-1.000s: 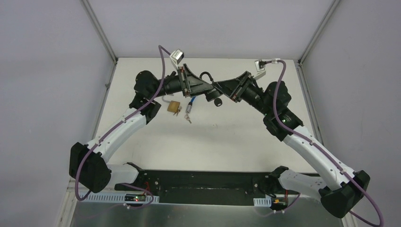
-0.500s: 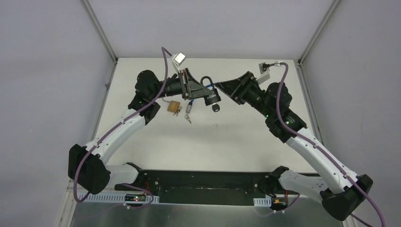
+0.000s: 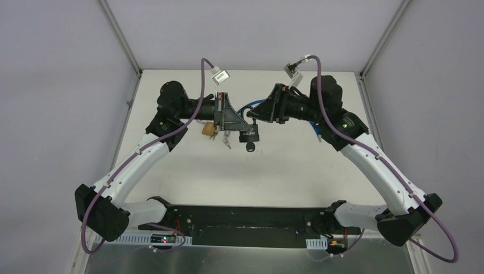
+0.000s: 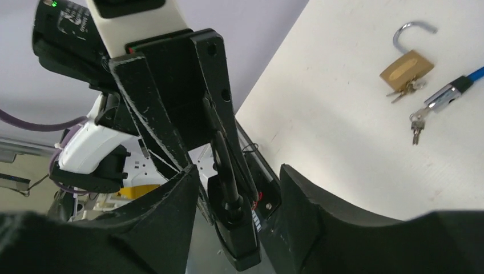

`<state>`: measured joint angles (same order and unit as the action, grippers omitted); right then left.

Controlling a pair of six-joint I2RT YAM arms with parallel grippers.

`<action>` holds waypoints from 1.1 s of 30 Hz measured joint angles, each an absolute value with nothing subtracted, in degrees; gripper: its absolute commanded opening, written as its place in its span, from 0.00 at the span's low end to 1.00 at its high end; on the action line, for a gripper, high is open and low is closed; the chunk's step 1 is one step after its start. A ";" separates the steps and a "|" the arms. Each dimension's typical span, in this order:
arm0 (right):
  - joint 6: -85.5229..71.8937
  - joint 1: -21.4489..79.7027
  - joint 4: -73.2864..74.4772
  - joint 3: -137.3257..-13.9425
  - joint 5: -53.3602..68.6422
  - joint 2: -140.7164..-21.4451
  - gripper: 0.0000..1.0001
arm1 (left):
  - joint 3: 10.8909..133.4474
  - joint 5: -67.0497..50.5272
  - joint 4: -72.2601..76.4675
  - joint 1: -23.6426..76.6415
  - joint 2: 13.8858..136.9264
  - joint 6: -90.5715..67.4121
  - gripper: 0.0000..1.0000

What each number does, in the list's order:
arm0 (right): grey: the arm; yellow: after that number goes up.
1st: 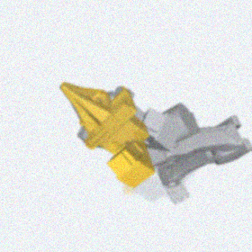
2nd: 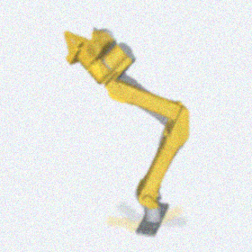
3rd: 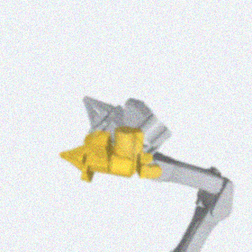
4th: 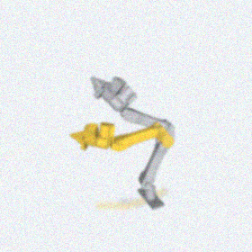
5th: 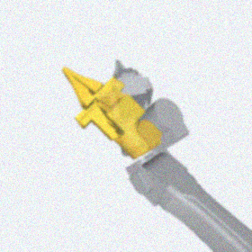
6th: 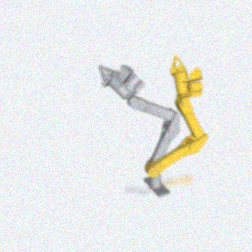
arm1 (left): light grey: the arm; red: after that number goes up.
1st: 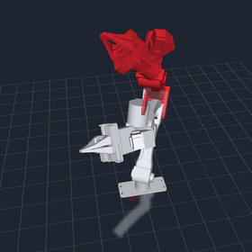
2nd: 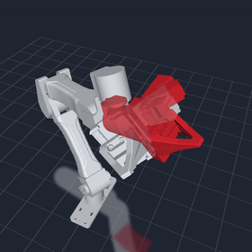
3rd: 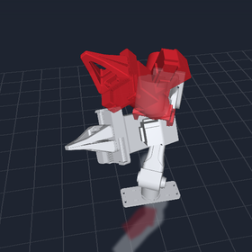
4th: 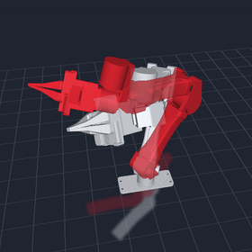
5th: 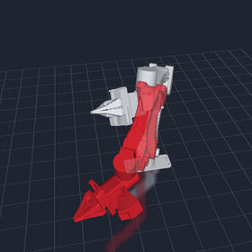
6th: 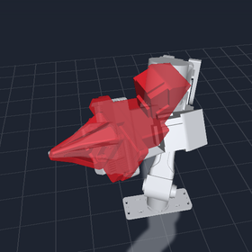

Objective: Unlock with the key

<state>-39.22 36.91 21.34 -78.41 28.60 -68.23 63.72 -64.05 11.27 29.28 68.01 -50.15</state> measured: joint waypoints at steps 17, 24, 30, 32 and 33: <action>-39.83 37.10 19.57 -78.39 36.53 -73.10 0.08 | 63.72 -67.57 4.25 29.19 68.03 -45.65 0.00; -38.94 37.56 22.65 -78.22 35.11 -73.17 0.00 | 67.05 -62.39 -11.62 29.32 67.99 -33.89 0.66; -38.83 37.28 31.57 -78.43 26.96 -73.80 0.00 | 66.57 -52.53 -22.33 29.17 67.44 -24.64 0.80; -38.85 37.21 33.47 -78.43 24.32 -73.91 0.00 | 66.37 -49.08 -25.15 29.15 67.42 -22.85 0.83; -38.83 37.21 34.04 -78.43 23.49 -73.91 0.00 | 66.35 -46.81 -26.22 29.15 67.42 -22.28 0.84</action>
